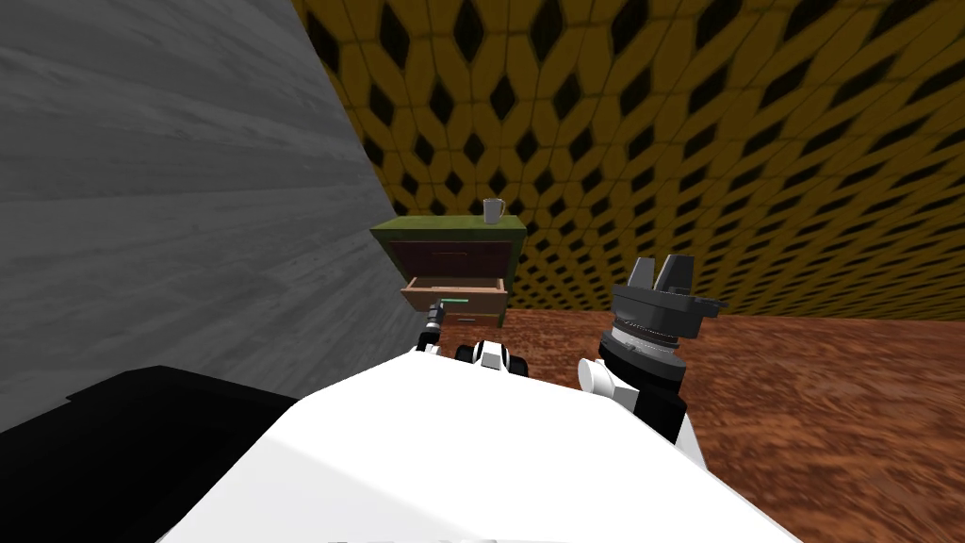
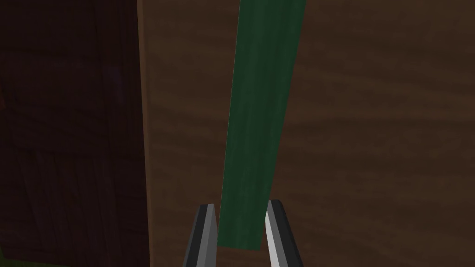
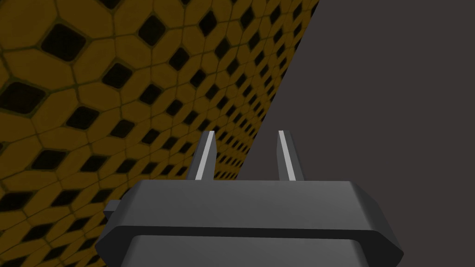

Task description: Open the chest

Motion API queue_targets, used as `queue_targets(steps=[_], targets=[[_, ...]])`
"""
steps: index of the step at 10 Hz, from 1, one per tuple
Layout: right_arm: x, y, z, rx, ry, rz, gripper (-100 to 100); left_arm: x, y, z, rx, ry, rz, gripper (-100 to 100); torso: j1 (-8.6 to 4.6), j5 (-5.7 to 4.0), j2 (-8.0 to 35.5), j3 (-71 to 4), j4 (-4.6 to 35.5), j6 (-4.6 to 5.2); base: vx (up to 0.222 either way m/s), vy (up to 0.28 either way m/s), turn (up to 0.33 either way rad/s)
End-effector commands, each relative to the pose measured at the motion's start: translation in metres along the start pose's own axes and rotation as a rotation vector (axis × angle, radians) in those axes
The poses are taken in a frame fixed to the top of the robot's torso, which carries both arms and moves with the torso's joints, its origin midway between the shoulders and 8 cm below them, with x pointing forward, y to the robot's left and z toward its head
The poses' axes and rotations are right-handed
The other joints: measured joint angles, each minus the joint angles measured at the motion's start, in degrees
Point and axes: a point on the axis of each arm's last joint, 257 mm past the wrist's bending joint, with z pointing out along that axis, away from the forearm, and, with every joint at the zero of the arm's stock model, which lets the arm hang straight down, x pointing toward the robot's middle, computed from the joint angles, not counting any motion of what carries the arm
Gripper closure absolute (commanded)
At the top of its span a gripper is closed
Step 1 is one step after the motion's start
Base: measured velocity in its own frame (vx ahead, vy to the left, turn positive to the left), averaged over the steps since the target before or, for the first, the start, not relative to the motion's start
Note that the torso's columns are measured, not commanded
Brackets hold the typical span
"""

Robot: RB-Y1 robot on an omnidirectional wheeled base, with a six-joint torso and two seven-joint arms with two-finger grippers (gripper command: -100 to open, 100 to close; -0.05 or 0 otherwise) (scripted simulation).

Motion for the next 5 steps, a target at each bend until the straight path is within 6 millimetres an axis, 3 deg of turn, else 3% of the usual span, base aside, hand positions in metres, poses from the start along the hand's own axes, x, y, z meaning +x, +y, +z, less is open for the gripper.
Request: queue_targets(steps=[1, 2, 5], targets=[[0.0, 0.0, 0.0, 0.0, 0.0, 0.0, 0, 0.001, -0.003, -0.002, 0.006, 0.006, -0.001, 100, -0.04, 0.04, 0.1, 0.1, 0.0, 0.02, -0.163, -0.028, 0.024], [0.0, 0.0, 0.0, 0.0, 0.0, 0.0, 0, -0.002, -0.011, 0.013, 0.003, 0.006, -0.001, -100, 0.0, 0.04, 0.2, 0.1, 0.0, 0.03, -0.116, -0.032, 0.023], [0.0, 0.0, 0.0, 0.0, 0.0, 0.0, 0, -0.004, -0.021, 0.028, 0.001, 0.008, -0.001, -100, 0.14, 0.13, -0.4, -0.2, -0.2, 0.05, -0.039, -0.031, 0.006]])
